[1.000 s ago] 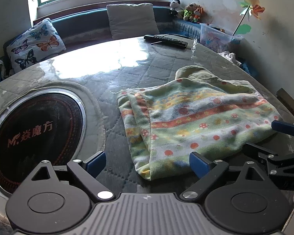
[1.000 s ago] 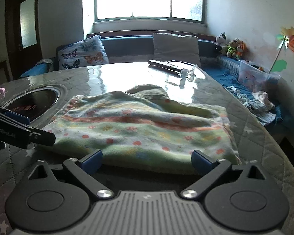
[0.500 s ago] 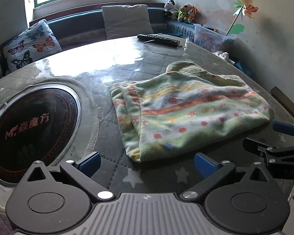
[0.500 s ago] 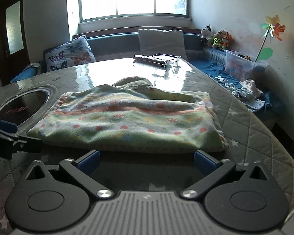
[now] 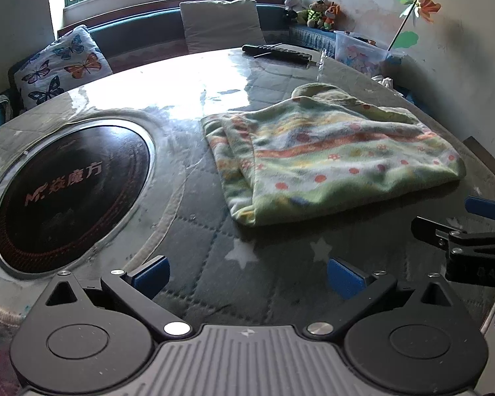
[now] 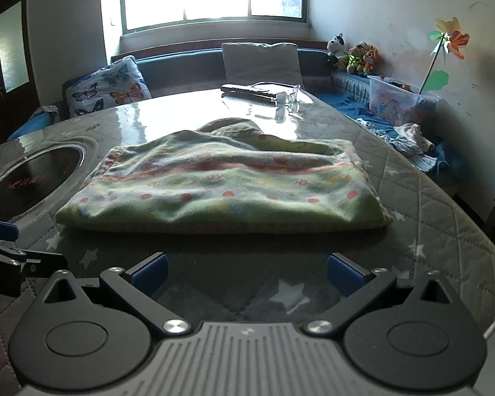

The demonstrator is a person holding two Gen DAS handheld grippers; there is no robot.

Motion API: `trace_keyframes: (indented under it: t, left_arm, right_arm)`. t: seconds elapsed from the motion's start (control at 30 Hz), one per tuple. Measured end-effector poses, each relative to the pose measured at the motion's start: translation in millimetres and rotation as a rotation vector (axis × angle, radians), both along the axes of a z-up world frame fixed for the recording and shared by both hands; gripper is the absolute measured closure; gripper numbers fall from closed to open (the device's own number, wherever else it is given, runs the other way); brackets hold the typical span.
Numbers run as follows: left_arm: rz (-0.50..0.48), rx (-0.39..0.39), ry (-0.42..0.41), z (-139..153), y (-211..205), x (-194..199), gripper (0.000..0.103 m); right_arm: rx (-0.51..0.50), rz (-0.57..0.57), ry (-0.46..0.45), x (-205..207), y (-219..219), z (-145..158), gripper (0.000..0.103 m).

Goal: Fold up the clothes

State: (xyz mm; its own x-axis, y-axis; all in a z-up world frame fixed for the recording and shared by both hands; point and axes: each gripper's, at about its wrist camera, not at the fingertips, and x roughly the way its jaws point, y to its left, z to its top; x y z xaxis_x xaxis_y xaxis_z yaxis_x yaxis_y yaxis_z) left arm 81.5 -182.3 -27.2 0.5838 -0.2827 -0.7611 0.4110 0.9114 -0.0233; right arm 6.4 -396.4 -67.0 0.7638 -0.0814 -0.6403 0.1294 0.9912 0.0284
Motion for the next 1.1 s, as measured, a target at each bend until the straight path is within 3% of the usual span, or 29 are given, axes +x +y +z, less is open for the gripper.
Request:
trace_keyframes:
  t: [1.1]
  left_arm:
    - [0.005, 0.006, -0.021, -9.2, 26.1, -47.2, 0.0]
  right_arm:
    - [0.019, -0.012, 0.003, -28.4, 43.2, -3.2, 0.0]
